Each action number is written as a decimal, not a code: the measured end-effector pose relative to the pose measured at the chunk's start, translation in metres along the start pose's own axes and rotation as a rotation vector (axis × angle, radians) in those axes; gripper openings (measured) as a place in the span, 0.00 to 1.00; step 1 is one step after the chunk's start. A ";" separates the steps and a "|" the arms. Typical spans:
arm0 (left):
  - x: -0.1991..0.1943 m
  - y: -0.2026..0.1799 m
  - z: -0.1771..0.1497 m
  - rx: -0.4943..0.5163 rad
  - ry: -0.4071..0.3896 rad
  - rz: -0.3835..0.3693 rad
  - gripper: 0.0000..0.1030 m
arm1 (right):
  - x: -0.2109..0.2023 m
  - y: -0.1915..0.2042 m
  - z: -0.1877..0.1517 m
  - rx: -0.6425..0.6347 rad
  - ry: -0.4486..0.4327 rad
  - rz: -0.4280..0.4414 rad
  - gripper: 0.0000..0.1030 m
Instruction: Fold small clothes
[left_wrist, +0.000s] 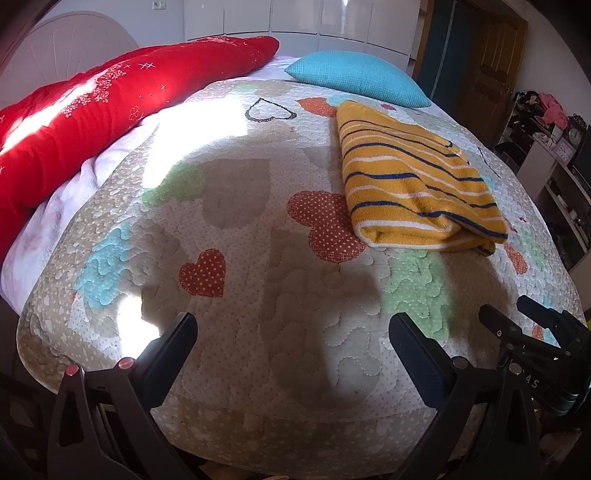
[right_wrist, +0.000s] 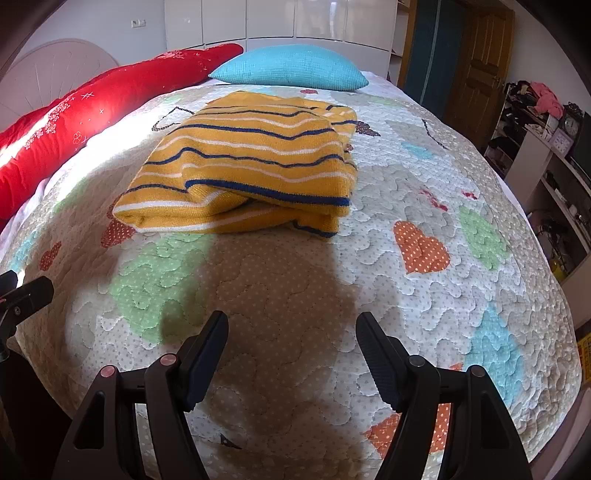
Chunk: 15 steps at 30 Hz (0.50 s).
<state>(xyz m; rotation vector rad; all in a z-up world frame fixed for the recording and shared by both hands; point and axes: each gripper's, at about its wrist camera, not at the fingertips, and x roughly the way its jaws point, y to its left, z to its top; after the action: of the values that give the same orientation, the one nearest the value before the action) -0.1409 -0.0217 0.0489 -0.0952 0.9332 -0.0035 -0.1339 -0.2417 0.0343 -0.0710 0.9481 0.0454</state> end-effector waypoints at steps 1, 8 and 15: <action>0.000 0.000 0.000 -0.002 -0.003 -0.003 1.00 | 0.000 0.002 0.000 -0.009 -0.001 -0.008 0.74; 0.002 -0.002 -0.002 0.002 0.003 -0.014 1.00 | -0.007 0.011 0.000 -0.041 -0.002 -0.097 0.74; 0.005 -0.006 -0.003 0.001 0.011 -0.019 1.00 | -0.020 0.005 -0.002 -0.062 0.003 -0.230 0.79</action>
<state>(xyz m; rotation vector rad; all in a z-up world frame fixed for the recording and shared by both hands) -0.1402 -0.0279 0.0440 -0.1030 0.9429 -0.0225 -0.1479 -0.2367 0.0491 -0.2370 0.9363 -0.1378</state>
